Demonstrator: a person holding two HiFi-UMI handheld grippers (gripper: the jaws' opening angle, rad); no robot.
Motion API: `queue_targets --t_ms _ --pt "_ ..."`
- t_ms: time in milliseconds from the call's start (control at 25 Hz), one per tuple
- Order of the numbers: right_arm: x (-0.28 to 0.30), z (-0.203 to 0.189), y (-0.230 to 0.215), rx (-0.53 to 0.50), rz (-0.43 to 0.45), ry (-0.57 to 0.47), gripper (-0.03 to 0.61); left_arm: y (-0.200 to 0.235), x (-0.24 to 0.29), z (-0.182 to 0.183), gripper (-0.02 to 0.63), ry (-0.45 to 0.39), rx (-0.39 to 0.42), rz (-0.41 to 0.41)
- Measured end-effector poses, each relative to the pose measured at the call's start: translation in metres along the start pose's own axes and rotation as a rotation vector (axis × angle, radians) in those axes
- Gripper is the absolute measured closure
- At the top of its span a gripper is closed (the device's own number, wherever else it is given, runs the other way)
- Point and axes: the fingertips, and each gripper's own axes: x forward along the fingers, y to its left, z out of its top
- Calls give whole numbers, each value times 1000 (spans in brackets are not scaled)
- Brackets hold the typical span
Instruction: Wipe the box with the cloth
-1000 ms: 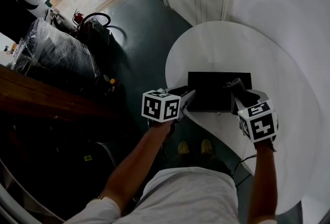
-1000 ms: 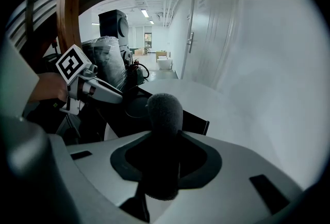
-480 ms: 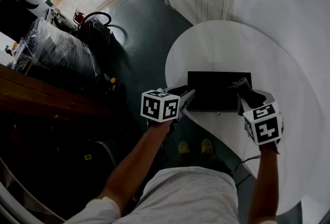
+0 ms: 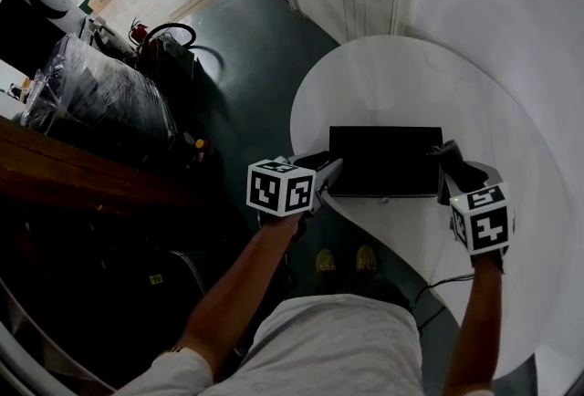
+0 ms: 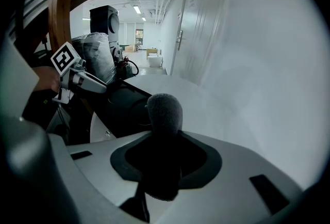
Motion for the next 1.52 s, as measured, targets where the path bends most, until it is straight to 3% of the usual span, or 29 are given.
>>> queue_targets --t_ms 160,360,480,640,1000,1320,1520 --pt "-11 0 -10 43 5 -41 469 -2 -3 1 471 -10 12 7" --pt "-31 12 -18 146 52 -149 469 -8 -25 24 500 -97 47 13" --pt "-48 32 -18 241 123 -280 469 -19 -43 47 506 -183 84 -6" --pt "-73 66 -15 279 179 -472 469 -46 -72 83 525 -356 149 -70" --pt "-130 130 5 239 292 -759 469 -122 -125 143 549 -585 358 -165" --pt "-170 167 43 122 377 -952 469 -161 -157 162 565 -691 466 -216" --pt "-182 177 72 59 409 -1010 469 -174 -173 160 574 -738 526 -238"
